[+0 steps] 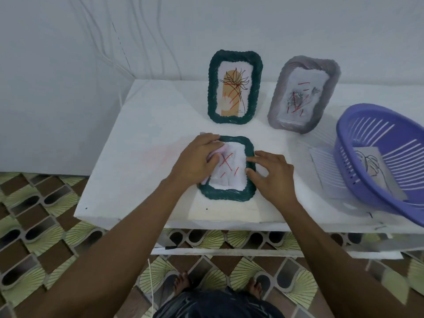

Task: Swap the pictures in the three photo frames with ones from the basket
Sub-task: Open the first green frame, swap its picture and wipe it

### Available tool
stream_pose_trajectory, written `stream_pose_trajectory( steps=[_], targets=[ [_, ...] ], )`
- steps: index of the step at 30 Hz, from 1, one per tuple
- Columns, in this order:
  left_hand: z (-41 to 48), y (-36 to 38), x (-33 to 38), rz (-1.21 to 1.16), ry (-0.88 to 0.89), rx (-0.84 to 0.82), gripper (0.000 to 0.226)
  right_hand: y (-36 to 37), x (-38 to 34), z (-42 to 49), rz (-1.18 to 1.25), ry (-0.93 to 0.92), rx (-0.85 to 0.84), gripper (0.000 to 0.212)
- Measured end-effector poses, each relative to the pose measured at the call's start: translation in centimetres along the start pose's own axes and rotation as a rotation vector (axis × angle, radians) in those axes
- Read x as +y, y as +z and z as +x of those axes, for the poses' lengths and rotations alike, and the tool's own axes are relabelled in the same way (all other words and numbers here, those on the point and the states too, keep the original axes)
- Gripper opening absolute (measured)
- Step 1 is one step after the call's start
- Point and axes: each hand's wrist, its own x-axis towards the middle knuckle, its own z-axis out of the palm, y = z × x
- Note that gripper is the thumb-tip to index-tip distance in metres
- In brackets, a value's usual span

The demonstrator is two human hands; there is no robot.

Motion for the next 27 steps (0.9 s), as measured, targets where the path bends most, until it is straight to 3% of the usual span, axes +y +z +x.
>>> stream_pose_trajectory(
  steps=[6, 11, 19, 27],
  targets=[
    [-0.8, 0.2, -0.8, 0.042, 0.149, -0.136, 0.044, 0.1, 0.2, 0.1, 0.003, -0.003, -0.007, 0.030],
    [-5.3, -0.2, 0.2, -0.010, 0.308, -0.231, 0.036, 0.3, 0.3, 0.3, 0.009, -0.015, -0.004, 0.029],
    [1.7, 0.3, -0.4, 0.080, 0.145, -0.168, 0.042, 0.2, 0.4, 0.3, -0.001, -0.004, -0.010, 0.030],
    [-1.7, 0.4, -0.1, 0.034, 0.281, -0.205, 0.039, 0.2, 0.6, 0.2, -0.011, -0.006, -0.025, 0.033]
  ],
)
